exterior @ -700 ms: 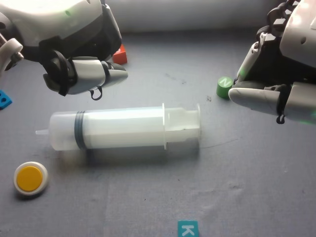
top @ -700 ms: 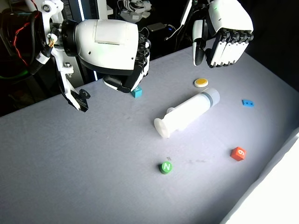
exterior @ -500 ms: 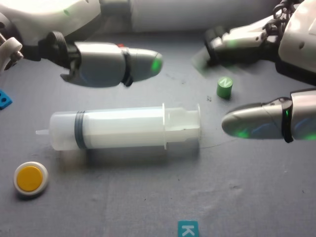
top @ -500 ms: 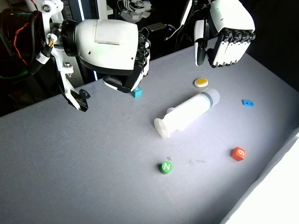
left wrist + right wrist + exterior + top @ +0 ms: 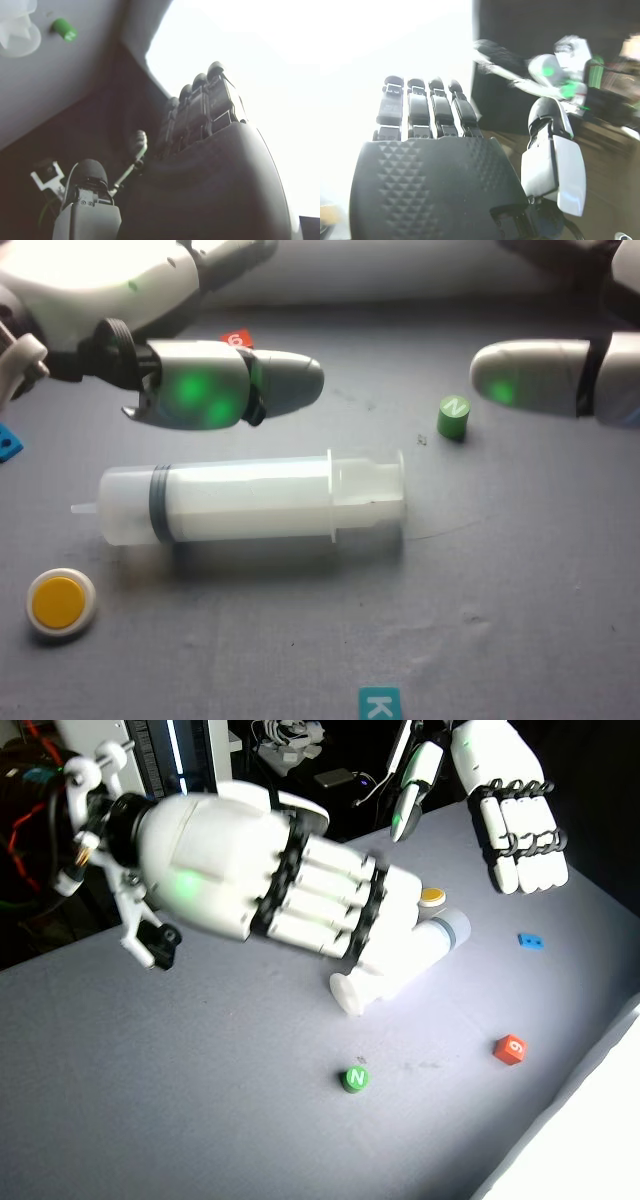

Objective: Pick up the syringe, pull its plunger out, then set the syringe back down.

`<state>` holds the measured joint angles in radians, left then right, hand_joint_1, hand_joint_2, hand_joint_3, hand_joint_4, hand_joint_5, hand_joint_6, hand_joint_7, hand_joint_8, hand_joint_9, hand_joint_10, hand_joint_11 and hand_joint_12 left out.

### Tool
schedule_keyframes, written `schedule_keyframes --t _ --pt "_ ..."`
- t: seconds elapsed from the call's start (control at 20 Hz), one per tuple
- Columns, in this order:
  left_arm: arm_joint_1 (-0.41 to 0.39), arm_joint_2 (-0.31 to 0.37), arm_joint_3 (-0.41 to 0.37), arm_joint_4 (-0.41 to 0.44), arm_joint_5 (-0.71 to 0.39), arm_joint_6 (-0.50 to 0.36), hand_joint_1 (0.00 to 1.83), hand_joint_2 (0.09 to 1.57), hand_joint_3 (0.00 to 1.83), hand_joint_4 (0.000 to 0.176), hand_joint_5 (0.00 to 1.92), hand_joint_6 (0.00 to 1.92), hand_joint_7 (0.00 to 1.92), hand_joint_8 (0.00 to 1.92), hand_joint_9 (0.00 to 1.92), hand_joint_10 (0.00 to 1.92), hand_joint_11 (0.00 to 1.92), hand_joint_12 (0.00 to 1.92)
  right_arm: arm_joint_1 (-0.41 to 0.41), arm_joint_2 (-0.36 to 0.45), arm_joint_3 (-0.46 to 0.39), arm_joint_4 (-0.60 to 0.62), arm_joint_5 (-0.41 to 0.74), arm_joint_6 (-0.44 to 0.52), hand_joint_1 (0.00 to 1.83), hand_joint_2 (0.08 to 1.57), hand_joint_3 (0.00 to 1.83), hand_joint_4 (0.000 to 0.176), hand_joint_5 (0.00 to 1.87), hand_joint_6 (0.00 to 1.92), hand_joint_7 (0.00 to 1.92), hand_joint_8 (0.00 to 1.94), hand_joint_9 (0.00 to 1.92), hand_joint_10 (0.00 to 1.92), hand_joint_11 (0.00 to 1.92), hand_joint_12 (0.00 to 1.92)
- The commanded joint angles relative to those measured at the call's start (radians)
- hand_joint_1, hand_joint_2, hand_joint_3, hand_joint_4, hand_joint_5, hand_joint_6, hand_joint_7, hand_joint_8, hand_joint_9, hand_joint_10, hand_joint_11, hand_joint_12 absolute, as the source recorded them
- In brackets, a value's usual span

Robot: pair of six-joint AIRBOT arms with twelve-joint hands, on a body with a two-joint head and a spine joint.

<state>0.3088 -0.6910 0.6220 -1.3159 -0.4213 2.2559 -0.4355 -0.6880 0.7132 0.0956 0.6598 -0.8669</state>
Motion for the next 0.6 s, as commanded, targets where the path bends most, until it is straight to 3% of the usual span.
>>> schedule_keyframes --t 0.0,0.15,0.35,0.45,0.5,0.55 --pt "-0.002 -0.002 0.001 0.039 -0.045 -0.006 0.0 1.12 0.01 0.0 0.02 0.01 0.03 0.01 0.0 0.0 0.0 0.0 0.008 0.003 -0.003 -0.005 0.127 0.003 0.0 1.11 0.0 0.0 0.0 0.0 0.0 0.0 0.0 0.0 0.0 0.0" --pt "0.03 -0.025 0.014 0.061 -0.05 -0.045 0.05 1.05 0.0 0.0 0.02 0.01 0.03 0.01 0.01 0.0 0.02 0.01 -0.001 0.003 -0.003 -0.005 0.129 0.003 0.0 1.11 0.0 0.0 0.0 0.0 0.0 0.0 0.0 0.0 0.0 0.0" --pt "0.08 -0.082 0.048 0.12 -0.067 -0.121 0.64 0.94 0.0 0.0 0.0 0.0 0.0 0.0 0.0 0.0 0.06 0.04 -0.01 0.002 -0.003 -0.005 0.131 0.003 0.0 1.12 0.01 0.0 0.0 0.0 0.0 0.0 0.0 0.0 0.0 0.0" --pt "0.1 -0.104 0.059 0.142 -0.096 -0.152 0.9 0.95 0.0 0.0 0.0 0.0 0.0 0.0 0.0 0.0 0.08 0.05 -0.011 0.002 -0.003 -0.008 0.128 0.002 0.0 1.13 0.01 0.0 0.0 0.0 0.0 0.0 0.0 0.0 0.0 0.0" --pt "0.113 -0.116 0.066 0.152 -0.107 -0.169 0.91 1.01 0.0 0.0 0.0 0.0 0.0 0.0 0.0 0.0 0.01 0.22 -0.011 0.002 -0.003 -0.018 0.12 -0.006 0.0 1.13 0.01 0.0 0.0 0.0 0.0 0.0 0.0 0.0 0.0 0.0" --pt "0.124 -0.127 0.073 0.152 -0.111 -0.172 0.96 1.01 0.0 0.0 0.0 0.0 0.0 0.0 0.0 0.0 0.0 0.26 -0.011 0.001 -0.003 -0.025 0.114 -0.02 0.0 1.13 0.01 0.0 0.0 0.0 0.0 0.0 0.0 0.0 0.0 0.0"
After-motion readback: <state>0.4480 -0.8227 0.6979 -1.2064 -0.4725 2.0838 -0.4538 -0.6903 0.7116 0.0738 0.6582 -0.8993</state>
